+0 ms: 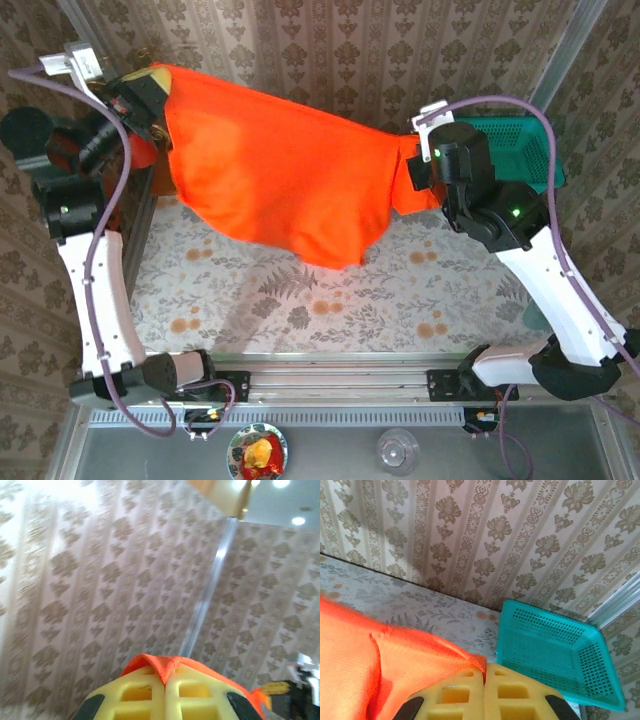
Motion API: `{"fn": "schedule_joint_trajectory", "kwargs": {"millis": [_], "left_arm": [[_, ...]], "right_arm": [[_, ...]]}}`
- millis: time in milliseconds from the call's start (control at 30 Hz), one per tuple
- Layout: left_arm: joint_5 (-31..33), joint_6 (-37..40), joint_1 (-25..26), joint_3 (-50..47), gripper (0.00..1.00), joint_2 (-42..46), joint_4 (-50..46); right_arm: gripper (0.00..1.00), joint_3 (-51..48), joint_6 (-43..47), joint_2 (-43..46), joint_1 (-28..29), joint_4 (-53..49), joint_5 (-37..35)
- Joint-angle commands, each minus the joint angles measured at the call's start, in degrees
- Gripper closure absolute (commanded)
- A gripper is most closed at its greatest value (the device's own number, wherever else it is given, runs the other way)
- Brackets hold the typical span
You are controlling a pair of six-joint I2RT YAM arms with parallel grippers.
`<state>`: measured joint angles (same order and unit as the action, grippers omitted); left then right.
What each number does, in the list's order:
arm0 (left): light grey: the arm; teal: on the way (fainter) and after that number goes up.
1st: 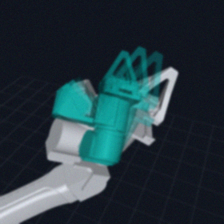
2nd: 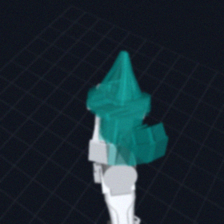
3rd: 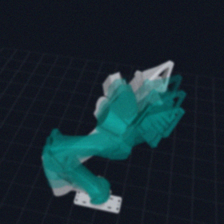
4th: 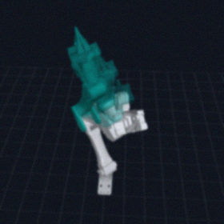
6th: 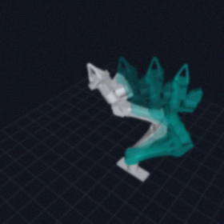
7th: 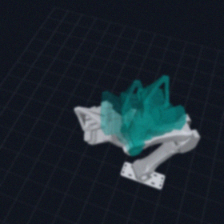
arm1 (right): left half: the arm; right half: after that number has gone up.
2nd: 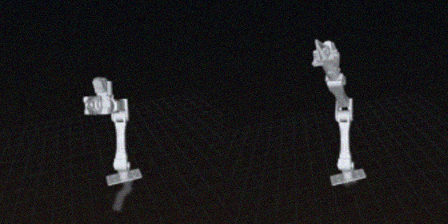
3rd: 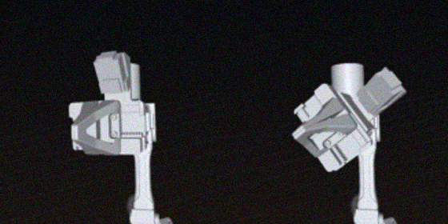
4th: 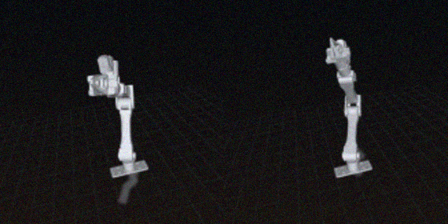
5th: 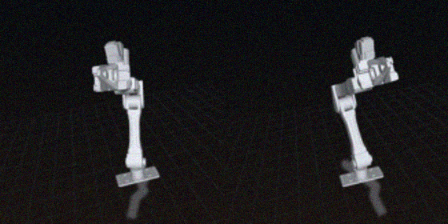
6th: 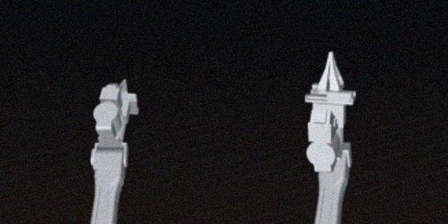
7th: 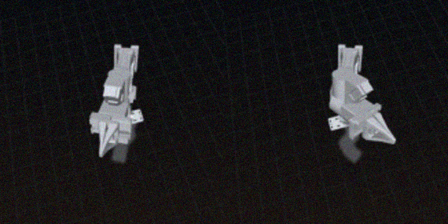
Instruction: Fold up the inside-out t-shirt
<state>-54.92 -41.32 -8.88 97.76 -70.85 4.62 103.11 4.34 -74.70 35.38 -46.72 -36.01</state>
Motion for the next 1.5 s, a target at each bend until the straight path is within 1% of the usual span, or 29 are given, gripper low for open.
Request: {"fn": "schedule_joint_trajectory", "kwargs": {"millis": [0, 67, 133, 200, 233, 300, 367, 400, 467, 533, 567, 633, 700, 800, 1167, 1233, 1367, 1467], "left_arm": [[3.1, 1.89, 2.14, -9.12, 1.0, -0.8, -1.23], [4.72, 2.25, 2.26, -16.6, 1.0, 0.98, -0.91], [5.79, 2.12, 2.29, -22.92, 1.0, 2.85, 0.6], [6.46, 2.04, 2.21, -26.29, 1.0, 3.93, 1.34], [6.43, 1.63, 1.97, -26.44, 1.0, 4.05, 1.59], [5.27, -0.13, 0.25, -22.42, 1.0, 3.27, 1.68], [4.33, -0.26, -2.49, -11.82, 1.0, 1.78, -1.37], [4.4, 0.91, -3.34, -6.19, 1.0, 1.03, -4.33], [5.24, 6.15, -3.81, 4.93, 1.0, -0.15, -11.97], [6.73, 10.59, -2.49, 7.99, 1.0, 0.43, -17.0], [7.34, 11.8, -1.89, 6.47, 1.0, 1.33, -17.86], [7.28, 11.76, -1.67, 1.16, 1.0, 3.47, -16.17], [6.94, 10.73, -2.33, -3.83, 1.0, 5.29, -14.12], [6.57, 9.3, -3.45, -6.43, 1.0, 6.91, -12.4], [8.33, 8.47, -4.56, -6.0, 1.0, 9.79, -10.56], [8.54, 8.36, -4.66, -5.79, 1.0, 10.81, -10.25], [8.76, 9.01, -4.74, -5.32, 1.0, 13.62, -10.16], [9.07, 9.97, -4.75, -5.65, 1.0, 16.54, -10.06]], "right_arm": [[1.0, 6.21, 3.26, 4.36, -1.14, -0.49, -10.73], [1.0, 7.93, 9.54, 7.13, -1.19, 3.09, -15.41], [1.0, 8.78, 14.88, 10.24, -1.16, 8.71, -18.13], [1.0, 10.14, 15.92, 12.11, -1.13, 11.53, -17.29], [1.0, 10.14, 15.12, 12.71, -1.16, 12.06, -15.38], [1.0, 7.64, 12.17, 13.3, -1.18, 12.74, -9.79], [1.0, 3.5, 8.45, 12.74, -1.14, 12.96, -4.94], [1.0, 2.21, 7.02, 12.1, -1.19, 12.59, -3.03], [1.0, 0.72, 3.99, 10.22, -1.16, 11.55, -0.64], [1.0, 0.86, 3.06, 9.01, -1.13, 10.96, -1.2], [1.0, 0.95, 3.09, 8.79, -1.18, 11.18, -2.38], [1.0, 0.82, 3.69, 9.16, -1.19, 12.47, -4.81], [1.0, 1.03, 4.25, 9.55, -1.19, 13.23, -5.17], [1.0, 2.29, 4.77, 9.57, -1.19, 12.59, -5.04], [1.0, 1.94, 6.72, 14.73, -1.18, 12.38, -5.66], [1.0, 1.48, 6.98, 16.69, -1.16, 11.48, -3.72], [0.97, -1.79, 6.62, 22.29, -1.14, 12.51, -0.68], [0.99, -3.6, 5.68, 26.17, -1.18, 12.82, 1.6]]}}
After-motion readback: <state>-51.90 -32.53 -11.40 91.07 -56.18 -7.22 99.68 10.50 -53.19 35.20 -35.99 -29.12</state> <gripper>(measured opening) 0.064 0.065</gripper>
